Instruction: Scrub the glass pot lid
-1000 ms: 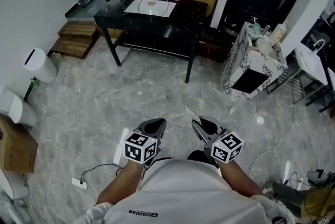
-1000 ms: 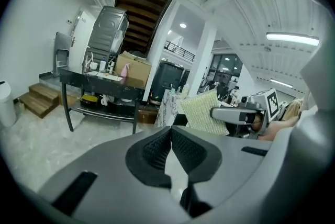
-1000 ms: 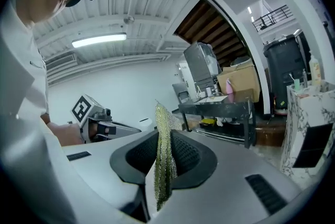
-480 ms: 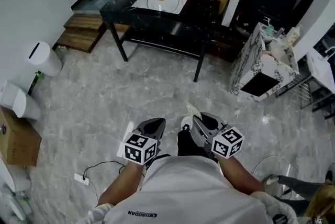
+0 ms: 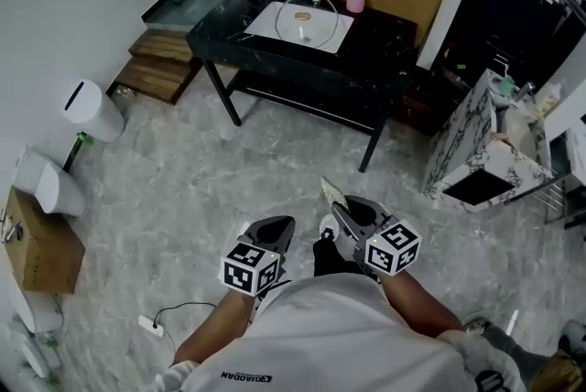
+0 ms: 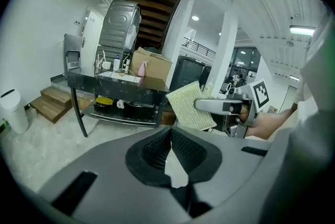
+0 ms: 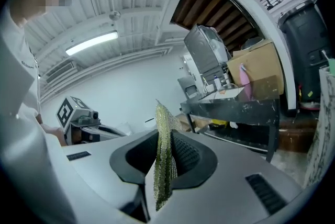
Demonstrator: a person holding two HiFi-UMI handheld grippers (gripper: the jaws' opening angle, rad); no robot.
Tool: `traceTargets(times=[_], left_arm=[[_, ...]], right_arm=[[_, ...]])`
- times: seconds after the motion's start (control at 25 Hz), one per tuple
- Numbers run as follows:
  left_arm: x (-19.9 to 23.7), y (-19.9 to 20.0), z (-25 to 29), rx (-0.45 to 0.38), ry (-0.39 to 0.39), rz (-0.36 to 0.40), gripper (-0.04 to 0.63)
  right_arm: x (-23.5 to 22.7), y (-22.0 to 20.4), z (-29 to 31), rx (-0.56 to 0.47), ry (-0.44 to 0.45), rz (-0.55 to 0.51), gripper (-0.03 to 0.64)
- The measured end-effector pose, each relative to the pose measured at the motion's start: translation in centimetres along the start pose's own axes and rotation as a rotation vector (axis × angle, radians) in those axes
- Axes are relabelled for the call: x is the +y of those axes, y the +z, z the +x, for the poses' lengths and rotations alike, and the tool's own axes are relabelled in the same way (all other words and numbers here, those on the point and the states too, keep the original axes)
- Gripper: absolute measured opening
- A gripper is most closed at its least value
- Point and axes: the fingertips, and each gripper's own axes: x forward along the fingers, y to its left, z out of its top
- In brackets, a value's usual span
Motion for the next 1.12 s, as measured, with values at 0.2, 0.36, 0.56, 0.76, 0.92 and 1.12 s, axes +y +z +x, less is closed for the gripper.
traceTargets(times=[0.2,0.36,0.56,0.76,0.92,1.12], left_arm=[[5.6,8.8,7.9,-0.028,0.025,0.018,0.015],[9.7,15.2,13.2,-0.044,0.057,0.043,0.015],[12.3,19.0,18.0,-0.018,0.063,0.055,0.015],[14.0,20.6,21.3,0.002,0.051,0.047,0.015],[15.5,22.0,24.1,0.004,0.025,0.006,0.015],[16.7,24.0,28.9,0.028,-0.047,0.061,0.015]], right_arm=[[-8.6,7.5,6.0,-0.031,0.027,-0.031,0.074],[-15.1,12.0,9.3,-0.042,0.023,-0.05,0.074],[-20.7,14.8,11.8,-0.062,0.015,-0.033,0.074],[-24.1,15.1,12.7,-0.067,-0.012,-0.003,0.074],[-26.6,15.6,13.5,-0.056,-0.041,0.004,0.074],[-30.9,16.8,14.1,-0.075,-0.126,0.016,0.074]])
